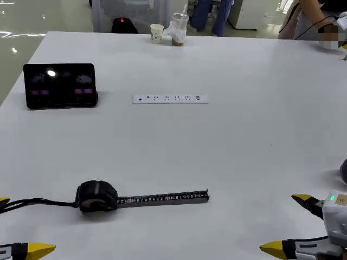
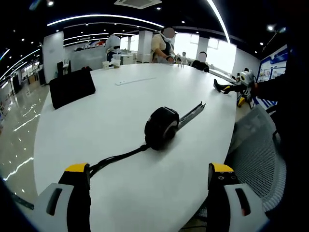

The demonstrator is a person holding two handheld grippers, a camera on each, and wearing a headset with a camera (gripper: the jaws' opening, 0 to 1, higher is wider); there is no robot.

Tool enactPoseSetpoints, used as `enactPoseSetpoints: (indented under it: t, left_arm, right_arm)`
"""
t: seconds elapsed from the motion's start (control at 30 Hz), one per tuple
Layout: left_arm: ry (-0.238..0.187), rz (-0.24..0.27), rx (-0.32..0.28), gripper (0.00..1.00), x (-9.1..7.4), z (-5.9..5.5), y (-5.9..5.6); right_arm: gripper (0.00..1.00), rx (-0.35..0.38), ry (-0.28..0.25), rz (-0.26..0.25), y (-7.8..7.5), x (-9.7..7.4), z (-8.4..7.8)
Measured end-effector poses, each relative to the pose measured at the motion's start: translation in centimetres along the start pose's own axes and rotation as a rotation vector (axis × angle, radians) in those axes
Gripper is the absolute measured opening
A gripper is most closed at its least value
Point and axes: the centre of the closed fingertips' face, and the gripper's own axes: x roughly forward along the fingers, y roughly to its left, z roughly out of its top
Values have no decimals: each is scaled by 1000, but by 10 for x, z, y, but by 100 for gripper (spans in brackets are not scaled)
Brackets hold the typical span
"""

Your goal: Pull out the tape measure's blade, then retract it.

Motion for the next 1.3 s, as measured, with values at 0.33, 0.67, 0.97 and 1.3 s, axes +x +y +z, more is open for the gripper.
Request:
enactPoseSetpoints:
  t: [0.33,0.67,0.97,1.3]
  left_arm:
    - [40,6,-22,99,1,-8,0]
    - [19,3,-4,99,3,3,-5]
    - [4,-11,-14,99,4,9,-8]
    - [-8,25,-29,99,5,14,-6]
  right_arm:
    - [99,-33,21,21,3,0,-3]
    - [99,-24,31,17,-1,1,-6]
    - [99,-10,25,15,0,0,-3]
    - [99,-55,39,39,4,3,-1]
